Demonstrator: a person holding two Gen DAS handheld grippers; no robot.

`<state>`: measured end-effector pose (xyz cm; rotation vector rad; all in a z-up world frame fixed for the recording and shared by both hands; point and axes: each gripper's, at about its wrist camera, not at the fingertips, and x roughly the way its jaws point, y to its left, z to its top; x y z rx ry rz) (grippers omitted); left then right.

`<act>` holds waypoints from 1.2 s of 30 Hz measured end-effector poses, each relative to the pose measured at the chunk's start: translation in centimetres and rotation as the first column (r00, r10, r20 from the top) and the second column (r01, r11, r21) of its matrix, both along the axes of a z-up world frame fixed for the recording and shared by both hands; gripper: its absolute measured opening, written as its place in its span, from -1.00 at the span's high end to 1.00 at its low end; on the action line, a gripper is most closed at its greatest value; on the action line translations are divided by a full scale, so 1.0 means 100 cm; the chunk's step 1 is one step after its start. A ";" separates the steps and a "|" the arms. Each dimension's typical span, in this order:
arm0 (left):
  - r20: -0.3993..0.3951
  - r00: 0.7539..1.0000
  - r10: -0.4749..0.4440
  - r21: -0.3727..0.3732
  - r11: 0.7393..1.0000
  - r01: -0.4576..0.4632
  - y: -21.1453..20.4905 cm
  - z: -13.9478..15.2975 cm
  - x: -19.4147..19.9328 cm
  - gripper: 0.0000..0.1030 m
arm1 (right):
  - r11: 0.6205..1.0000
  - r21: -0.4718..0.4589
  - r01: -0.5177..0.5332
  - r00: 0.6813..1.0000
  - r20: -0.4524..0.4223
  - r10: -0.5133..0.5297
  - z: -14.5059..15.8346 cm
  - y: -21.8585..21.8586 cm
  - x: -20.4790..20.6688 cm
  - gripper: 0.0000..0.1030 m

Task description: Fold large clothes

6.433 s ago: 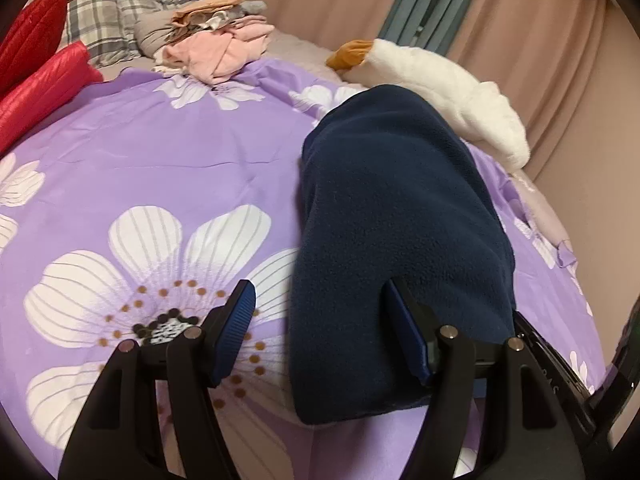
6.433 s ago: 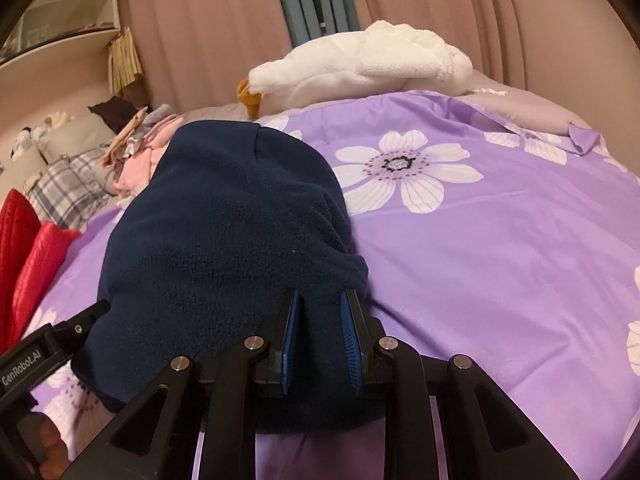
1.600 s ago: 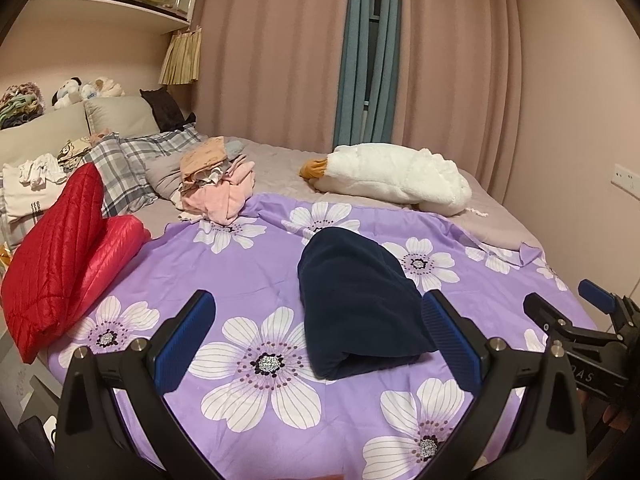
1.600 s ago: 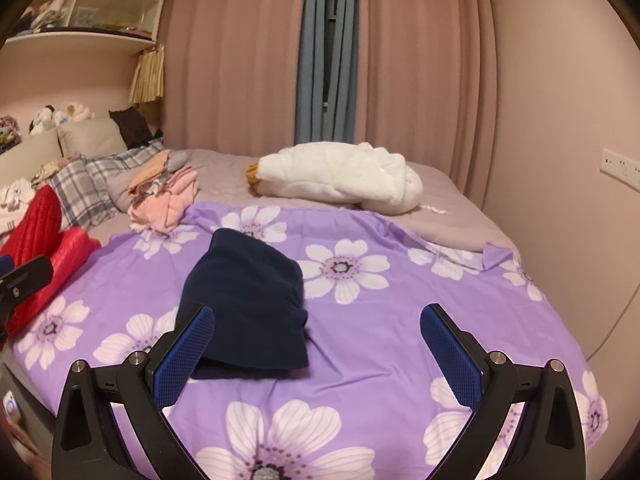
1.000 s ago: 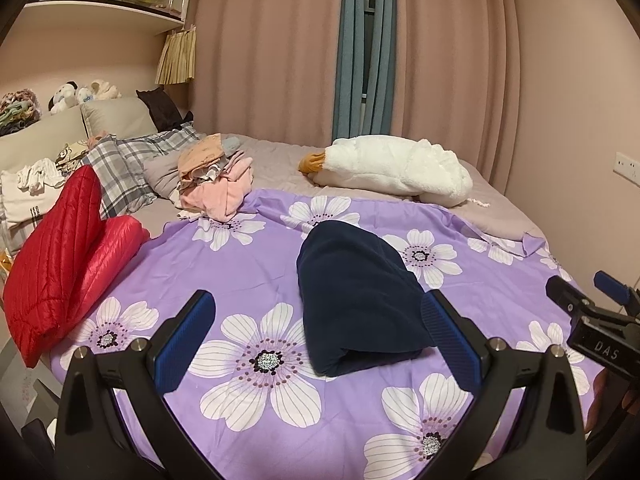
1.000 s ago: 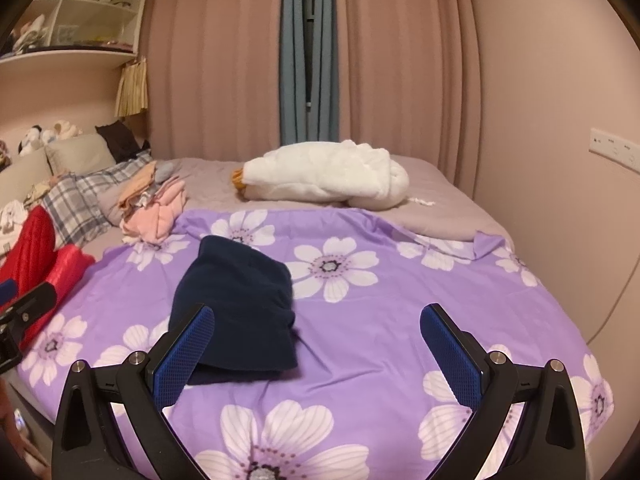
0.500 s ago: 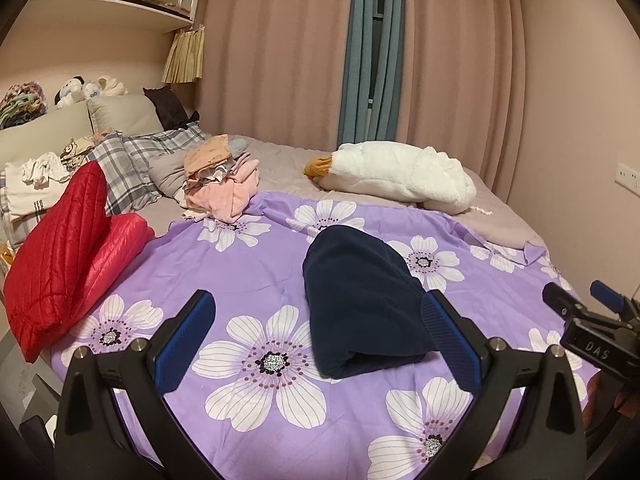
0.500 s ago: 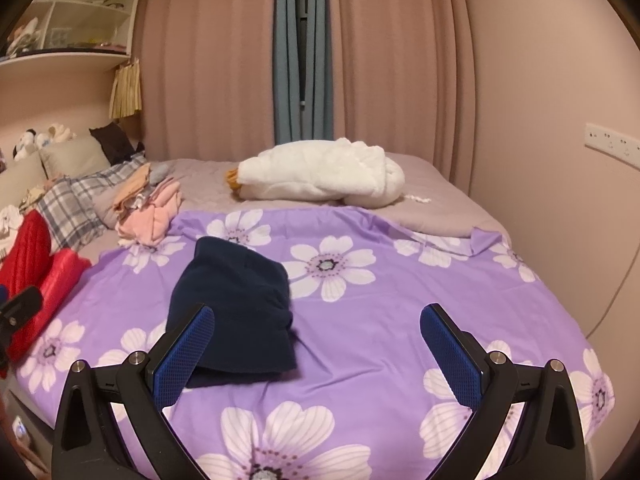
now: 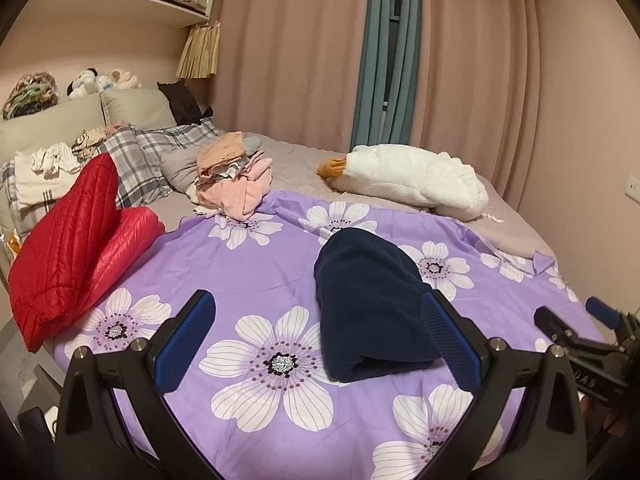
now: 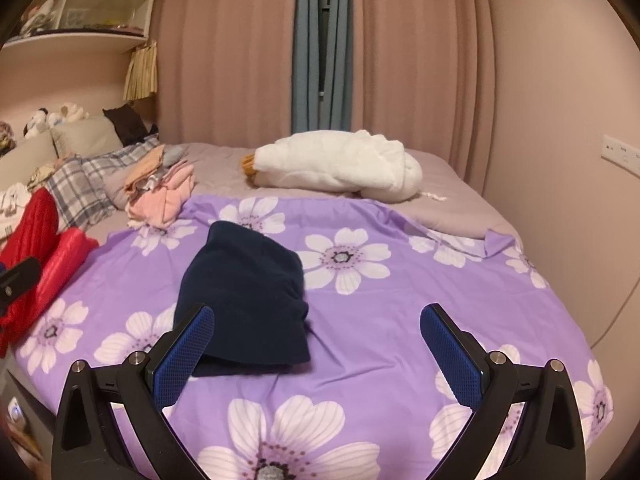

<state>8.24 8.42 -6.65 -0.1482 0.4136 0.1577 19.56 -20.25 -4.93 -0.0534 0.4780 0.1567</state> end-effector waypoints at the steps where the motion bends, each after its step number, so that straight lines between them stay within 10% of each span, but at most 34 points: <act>1: -0.002 1.000 0.002 -0.009 1.000 -0.002 0.002 0.000 0.001 -1.00 | 1.000 -0.010 0.007 1.000 -0.003 -0.007 -0.001 0.001 0.001 -0.98; 36: -0.046 0.999 -0.019 0.066 0.998 0.022 -0.018 -0.006 0.006 -1.00 | 0.994 0.013 0.106 0.994 0.012 -0.107 0.002 -0.018 -0.001 -0.98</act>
